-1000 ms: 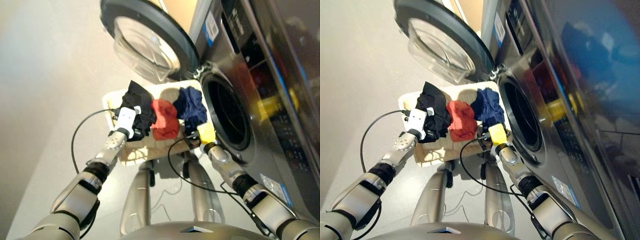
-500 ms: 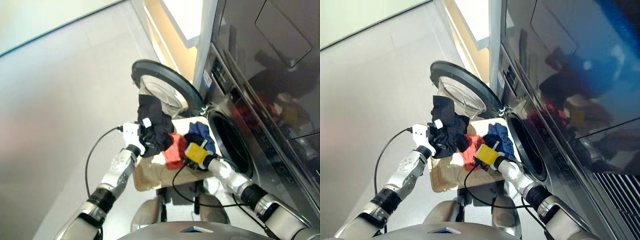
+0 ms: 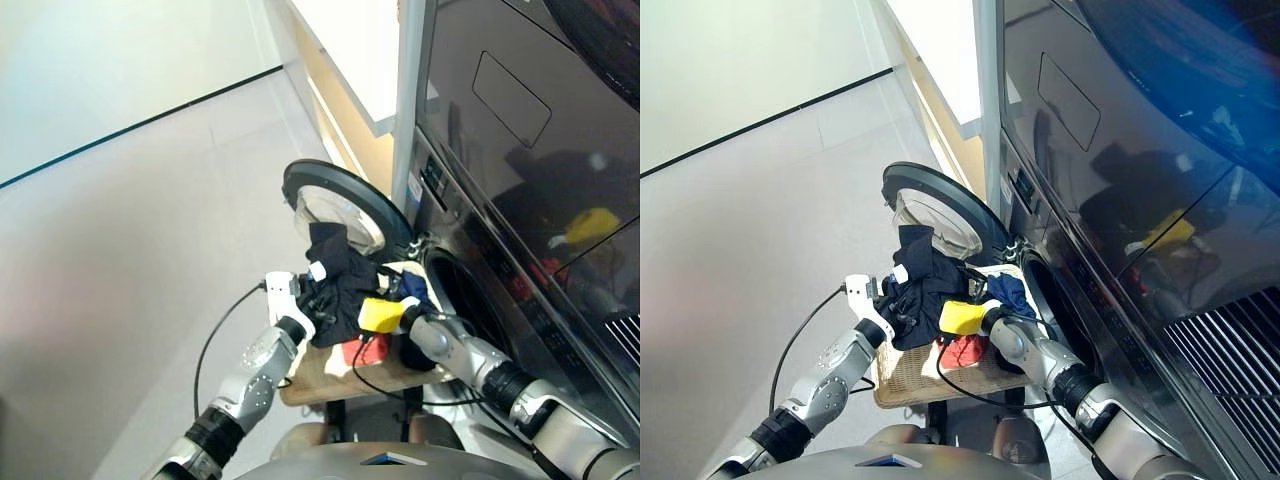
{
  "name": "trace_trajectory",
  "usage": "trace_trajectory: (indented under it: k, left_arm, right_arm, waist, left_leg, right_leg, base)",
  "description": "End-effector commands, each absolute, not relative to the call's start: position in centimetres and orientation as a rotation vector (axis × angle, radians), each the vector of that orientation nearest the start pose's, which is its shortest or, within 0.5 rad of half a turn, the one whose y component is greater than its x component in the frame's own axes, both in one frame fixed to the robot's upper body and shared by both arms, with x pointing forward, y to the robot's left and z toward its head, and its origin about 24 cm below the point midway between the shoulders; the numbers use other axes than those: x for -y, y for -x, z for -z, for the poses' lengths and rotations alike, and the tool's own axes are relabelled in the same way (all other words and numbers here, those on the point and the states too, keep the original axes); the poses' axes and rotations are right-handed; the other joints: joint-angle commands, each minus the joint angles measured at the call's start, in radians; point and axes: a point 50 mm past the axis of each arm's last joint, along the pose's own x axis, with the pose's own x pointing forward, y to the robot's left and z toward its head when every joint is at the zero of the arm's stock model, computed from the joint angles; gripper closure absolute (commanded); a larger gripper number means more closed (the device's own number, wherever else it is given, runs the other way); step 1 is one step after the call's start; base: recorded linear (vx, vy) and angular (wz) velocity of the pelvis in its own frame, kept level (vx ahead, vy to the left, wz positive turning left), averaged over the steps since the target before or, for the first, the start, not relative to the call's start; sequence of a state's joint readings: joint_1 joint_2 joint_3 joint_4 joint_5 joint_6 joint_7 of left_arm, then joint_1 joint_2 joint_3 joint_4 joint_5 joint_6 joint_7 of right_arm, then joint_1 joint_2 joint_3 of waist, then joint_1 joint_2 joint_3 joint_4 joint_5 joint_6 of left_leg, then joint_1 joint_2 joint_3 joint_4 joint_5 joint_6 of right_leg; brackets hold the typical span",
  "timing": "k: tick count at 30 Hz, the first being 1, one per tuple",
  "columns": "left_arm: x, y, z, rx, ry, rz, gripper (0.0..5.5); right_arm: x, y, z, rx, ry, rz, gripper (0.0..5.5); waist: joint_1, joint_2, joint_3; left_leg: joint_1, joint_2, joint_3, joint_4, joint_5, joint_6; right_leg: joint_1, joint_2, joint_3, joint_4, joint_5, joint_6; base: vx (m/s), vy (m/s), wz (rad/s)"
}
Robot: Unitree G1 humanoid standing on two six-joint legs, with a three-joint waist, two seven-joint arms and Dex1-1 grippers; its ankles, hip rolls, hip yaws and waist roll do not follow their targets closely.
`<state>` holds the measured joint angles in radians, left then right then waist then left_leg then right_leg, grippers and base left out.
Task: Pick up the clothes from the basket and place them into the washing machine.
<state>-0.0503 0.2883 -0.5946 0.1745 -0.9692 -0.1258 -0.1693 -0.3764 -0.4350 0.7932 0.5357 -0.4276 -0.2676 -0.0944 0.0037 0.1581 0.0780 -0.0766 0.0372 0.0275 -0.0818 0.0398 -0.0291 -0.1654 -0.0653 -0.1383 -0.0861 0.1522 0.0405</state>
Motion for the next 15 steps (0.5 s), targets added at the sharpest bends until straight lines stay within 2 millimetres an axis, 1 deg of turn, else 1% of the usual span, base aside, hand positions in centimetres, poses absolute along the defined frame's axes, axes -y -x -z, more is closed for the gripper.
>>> trace_trajectory:
  k: [1, 2, 3, 4, 10, 12, 13, 15]
  left_arm:
    - [-6.72, -23.12, -2.88, -0.16, 0.711, 0.642, 5.5]
    - [-6.56, -23.07, -2.99, -0.162, 0.715, 0.653, 5.5]
    - [-6.39, -22.97, -3.1, -0.165, 0.719, 0.664, 5.5]
    - [-6.3, -22.88, -3.02, -0.173, 0.721, 0.668, 5.5]
    - [-6.49, -22.69, -2.78, -0.187, 0.72, 0.658, 5.5]
    - [-6.65, -22.62, -2.64, -0.191, 0.722, 0.651, 5.5]
    - [-6.73, -22.63, -2.61, -0.191, 0.721, 0.647, 4.83]
    - [-6.93, -22.72, -2.58, -0.189, 0.717, 0.637, 0.0]
  right_arm:
    - [6.32, -27.67, -0.69, 0.272, 1.011, -0.754, 0.37]
    - [6.25, -27.86, -0.89, 0.276, 1.007, -0.742, 2.85]
    - [6.2, -28.01, -1.08, 0.279, 0.997, -0.729, 4.81]
    - [6.15, -28.13, -1.25, 0.278, 0.975, -0.713, 5.5]
    - [6.39, -28.39, -1.42, 0.256, 0.905, -0.649, 5.5]
    - [6.64, -28.34, -1.2, 0.234, 0.877, -0.631, 5.5]
    - [6.72, -28.3, -1.16, 0.227, 0.864, -0.625, 5.5]
    - [6.91, -28.23, -1.11, 0.215, 0.842, -0.612, 5.5]
  waist:
    - [0.018, -0.048, -0.047]
    - [0.018, -0.048, -0.045]
    - [0.017, -0.047, -0.045]
    - [0.017, -0.047, -0.044]
    - [0.017, -0.047, -0.042]
    - [0.016, -0.048, -0.042]
    - [0.015, -0.048, -0.042]
    - [0.014, -0.049, -0.042]
  left_leg:
    - [-0.017, -0.057, 0.017, -0.005, 0.032, -0.008]
    - [-0.017, -0.057, 0.016, -0.005, 0.032, -0.008]
    - [-0.016, -0.056, 0.016, -0.005, 0.032, -0.008]
    - [-0.017, -0.056, 0.016, -0.005, 0.031, -0.008]
    - [-0.016, -0.055, 0.015, -0.005, 0.027, -0.007]
    - [-0.013, -0.055, 0.015, -0.005, 0.025, -0.006]
    - [-0.013, -0.056, 0.015, -0.005, 0.024, -0.006]
    - [-0.011, -0.056, 0.015, -0.005, 0.024, -0.005]
  right_leg:
    - [0.062, 0.011, 0.003, -0.001, -0.056, 0.065]
    - [0.063, 0.012, 0.002, -0.001, -0.057, 0.065]
    - [0.063, 0.012, 0.001, -0.001, -0.058, 0.065]
    - [0.062, 0.013, 0.002, -0.001, -0.059, 0.065]
    - [0.065, 0.014, 0.001, -0.001, -0.059, 0.065]
    - [0.066, 0.014, 0.001, -0.001, -0.06, 0.065]
    - [0.067, 0.015, 0.001, -0.001, -0.061, 0.064]
    - [0.067, 0.015, 0.002, -0.001, -0.06, 0.064]
  base:
    - [0.0, 0.0, 0.0]
    - [0.0, 0.0, 0.0]
    - [0.0, 0.0, 0.0]
    - [0.0, 0.0, 0.0]
    - [0.0, 0.0, 0.0]
    - [0.0, 0.0, 0.0]
    - [0.0, 0.0, 0.0]
    - [0.0, 0.0, 0.0]
